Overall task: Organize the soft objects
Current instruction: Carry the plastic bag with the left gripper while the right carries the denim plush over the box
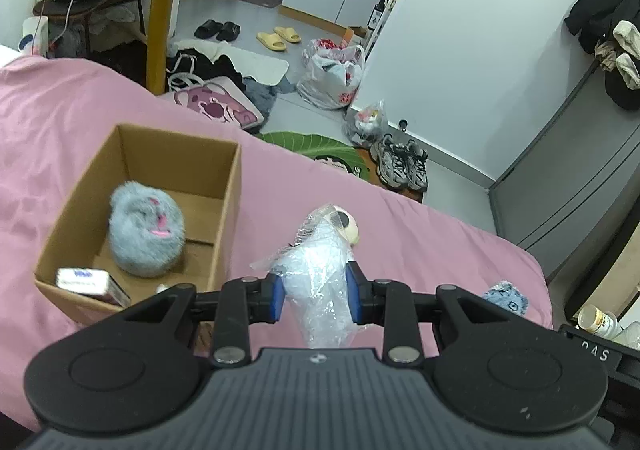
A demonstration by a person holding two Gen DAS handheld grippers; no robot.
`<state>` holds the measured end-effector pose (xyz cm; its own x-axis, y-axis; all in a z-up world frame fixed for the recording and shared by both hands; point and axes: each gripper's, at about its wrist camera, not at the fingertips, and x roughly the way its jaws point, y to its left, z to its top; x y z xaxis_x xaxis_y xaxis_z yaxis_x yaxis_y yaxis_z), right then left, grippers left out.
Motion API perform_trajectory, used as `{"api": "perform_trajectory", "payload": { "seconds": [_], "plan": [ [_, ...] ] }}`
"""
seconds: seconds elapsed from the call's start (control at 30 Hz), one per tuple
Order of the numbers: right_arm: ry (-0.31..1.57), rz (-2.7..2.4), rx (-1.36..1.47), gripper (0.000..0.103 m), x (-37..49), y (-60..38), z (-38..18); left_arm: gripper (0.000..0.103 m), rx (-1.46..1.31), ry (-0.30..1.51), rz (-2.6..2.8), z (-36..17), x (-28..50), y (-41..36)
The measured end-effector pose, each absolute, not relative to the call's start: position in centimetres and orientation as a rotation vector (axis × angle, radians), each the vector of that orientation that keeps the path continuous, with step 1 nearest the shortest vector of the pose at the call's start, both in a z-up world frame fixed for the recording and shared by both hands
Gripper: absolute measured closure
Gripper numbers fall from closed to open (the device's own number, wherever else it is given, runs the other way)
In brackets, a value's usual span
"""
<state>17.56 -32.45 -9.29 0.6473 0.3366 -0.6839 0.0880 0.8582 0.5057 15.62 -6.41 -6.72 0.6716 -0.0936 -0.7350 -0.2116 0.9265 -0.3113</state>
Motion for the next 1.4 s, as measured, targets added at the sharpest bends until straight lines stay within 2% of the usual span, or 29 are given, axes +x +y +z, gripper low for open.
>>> {"api": "perform_trajectory", "payload": {
  "seconds": [0.7,1.4],
  "plan": [
    [0.795,0.220,0.436,0.078,17.1,-28.8,-6.8,0.073,-0.373,0.737,0.085,-3.8,15.7,-0.2],
    [0.758,0.303,0.298,0.078,19.2,-21.8,-6.3,0.073,-0.458,0.752,0.226,-7.0,19.1,8.9]
  ]
}}
